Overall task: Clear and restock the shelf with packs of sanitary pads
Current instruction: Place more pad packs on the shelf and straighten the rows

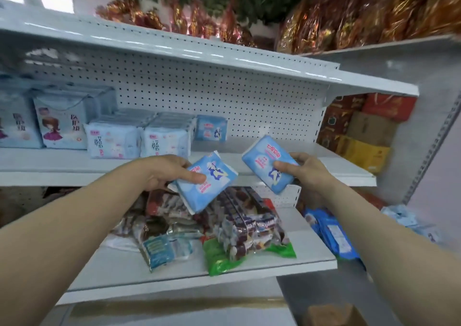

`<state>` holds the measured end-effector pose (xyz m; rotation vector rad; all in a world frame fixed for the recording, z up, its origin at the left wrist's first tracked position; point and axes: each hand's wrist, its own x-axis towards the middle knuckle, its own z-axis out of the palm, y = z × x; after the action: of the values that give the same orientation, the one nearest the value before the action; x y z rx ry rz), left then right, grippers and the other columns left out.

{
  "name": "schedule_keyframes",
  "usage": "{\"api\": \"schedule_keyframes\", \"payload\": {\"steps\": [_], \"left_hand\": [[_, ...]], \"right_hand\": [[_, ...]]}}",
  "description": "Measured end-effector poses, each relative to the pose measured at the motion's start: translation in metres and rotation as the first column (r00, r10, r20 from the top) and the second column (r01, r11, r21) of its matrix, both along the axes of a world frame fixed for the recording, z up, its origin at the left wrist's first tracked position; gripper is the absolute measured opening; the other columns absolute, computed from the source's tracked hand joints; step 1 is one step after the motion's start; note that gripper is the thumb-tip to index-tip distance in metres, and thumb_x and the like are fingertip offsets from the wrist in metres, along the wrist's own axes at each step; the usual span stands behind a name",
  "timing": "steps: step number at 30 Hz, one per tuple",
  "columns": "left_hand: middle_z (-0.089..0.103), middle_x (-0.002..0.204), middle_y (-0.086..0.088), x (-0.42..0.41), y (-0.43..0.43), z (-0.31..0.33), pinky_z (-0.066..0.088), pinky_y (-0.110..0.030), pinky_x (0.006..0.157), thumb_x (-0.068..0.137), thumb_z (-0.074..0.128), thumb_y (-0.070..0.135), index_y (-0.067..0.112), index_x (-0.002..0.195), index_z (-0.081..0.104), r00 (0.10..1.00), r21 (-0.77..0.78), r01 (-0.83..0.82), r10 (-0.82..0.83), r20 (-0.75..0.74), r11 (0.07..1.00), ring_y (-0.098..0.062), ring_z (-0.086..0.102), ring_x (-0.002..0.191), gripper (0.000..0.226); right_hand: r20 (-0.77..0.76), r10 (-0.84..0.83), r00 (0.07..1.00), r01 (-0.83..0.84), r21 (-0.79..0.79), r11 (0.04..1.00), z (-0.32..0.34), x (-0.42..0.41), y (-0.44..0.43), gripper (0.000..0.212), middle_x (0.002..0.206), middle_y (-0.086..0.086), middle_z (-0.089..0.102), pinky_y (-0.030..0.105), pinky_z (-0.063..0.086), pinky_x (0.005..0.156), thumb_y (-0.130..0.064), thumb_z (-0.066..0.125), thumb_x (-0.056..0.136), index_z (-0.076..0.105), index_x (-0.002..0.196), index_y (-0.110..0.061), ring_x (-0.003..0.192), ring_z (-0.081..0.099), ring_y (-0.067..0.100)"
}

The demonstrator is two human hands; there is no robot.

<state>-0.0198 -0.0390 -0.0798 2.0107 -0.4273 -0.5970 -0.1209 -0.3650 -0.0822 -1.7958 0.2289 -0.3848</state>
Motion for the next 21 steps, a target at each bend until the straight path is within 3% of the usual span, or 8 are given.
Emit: {"api": "schedule_keyframes", "payload": {"steps": [3, 9, 13, 15, 17, 19, 21], "left_hand": [[0.073, 0.105, -0.003, 0.017, -0.034, 0.012, 0.044, -0.028, 0.072, 0.071, 0.089, 0.030, 0.014, 0.123, 0.058, 0.995, 0.073, -0.052, 0.045, 0.087, 0.996, -0.017, 0.064, 0.093, 0.062], [0.067, 0.109, -0.002, 0.057, -0.093, 0.037, 0.045, -0.027, 0.077, 0.070, 0.090, 0.025, 0.019, 0.102, 0.061, 0.956, 0.229, -0.094, 0.024, 0.291, 0.969, -0.019, 0.062, 0.101, 0.044], [0.065, 0.092, 0.005, 0.090, -0.124, 0.058, 0.040, -0.023, 0.063, 0.071, 0.090, 0.026, 0.022, 0.092, 0.058, 0.883, 0.365, -0.172, -0.021, 0.469, 0.915, -0.013, 0.058, 0.081, 0.038], [0.068, 0.105, 0.006, 0.111, -0.135, 0.065, 0.049, -0.026, 0.071, 0.068, 0.091, 0.033, 0.024, 0.098, 0.062, 0.855, 0.443, -0.202, -0.063, 0.514, 0.873, -0.012, 0.061, 0.089, 0.042], [0.064, 0.127, 0.005, 0.129, -0.142, 0.068, 0.052, -0.030, 0.089, 0.068, 0.089, 0.040, 0.022, 0.124, 0.062, 0.827, 0.548, -0.224, -0.141, 0.544, 0.806, -0.016, 0.061, 0.109, 0.065], [0.055, 0.136, 0.004, 0.139, -0.146, 0.073, 0.050, -0.025, 0.085, 0.075, 0.084, 0.043, 0.023, 0.138, 0.051, 0.813, 0.636, -0.255, -0.195, 0.549, 0.728, -0.019, 0.054, 0.118, 0.074], [0.050, 0.137, 0.002, 0.152, -0.149, 0.075, 0.046, -0.026, 0.087, 0.078, 0.081, 0.044, 0.026, 0.139, 0.048, 0.797, 0.658, -0.273, -0.219, 0.563, 0.701, -0.020, 0.049, 0.120, 0.072]], "right_hand": [[-0.032, 0.067, 0.997, -0.070, -0.075, 0.995, 0.022, 0.031, -0.039, 0.052, 0.104, 0.016, 0.075, 0.037, 0.062, 0.077, -0.020, 0.089, 0.072, 0.061, 0.114, -0.008, 0.084, 0.074, 0.025], [-0.073, 0.203, 0.976, -0.214, -0.211, 0.954, 0.065, 0.095, -0.089, 0.052, 0.101, 0.015, 0.075, 0.041, 0.062, 0.083, -0.019, 0.091, 0.071, 0.063, 0.113, -0.007, 0.085, 0.075, 0.025], [-0.075, 0.274, 0.959, -0.284, -0.275, 0.919, 0.088, 0.127, -0.103, 0.052, 0.103, 0.013, 0.075, 0.032, 0.062, 0.072, -0.020, 0.092, 0.070, 0.063, 0.112, -0.012, 0.085, 0.076, 0.022], [-0.074, 0.295, 0.953, -0.303, -0.301, 0.904, 0.093, 0.140, -0.108, 0.053, 0.101, 0.012, 0.076, 0.029, 0.061, 0.069, -0.020, 0.092, 0.069, 0.063, 0.113, -0.009, 0.083, 0.076, 0.021], [-0.075, 0.303, 0.950, -0.310, -0.330, 0.891, 0.095, 0.150, -0.111, 0.051, 0.101, 0.011, 0.076, 0.030, 0.062, 0.070, -0.018, 0.092, 0.070, 0.064, 0.111, -0.008, 0.082, 0.075, 0.019], [-0.076, 0.295, 0.952, -0.302, -0.369, 0.879, 0.094, 0.157, -0.112, 0.050, 0.101, 0.009, 0.076, 0.025, 0.059, 0.064, -0.018, 0.092, 0.069, 0.064, 0.110, -0.009, 0.077, 0.074, 0.015], [-0.078, 0.266, 0.961, -0.274, -0.419, 0.866, 0.090, 0.164, -0.111, 0.050, 0.100, 0.005, 0.075, 0.021, 0.055, 0.061, -0.021, 0.093, 0.068, 0.065, 0.109, -0.012, 0.075, 0.073, 0.011]]}}
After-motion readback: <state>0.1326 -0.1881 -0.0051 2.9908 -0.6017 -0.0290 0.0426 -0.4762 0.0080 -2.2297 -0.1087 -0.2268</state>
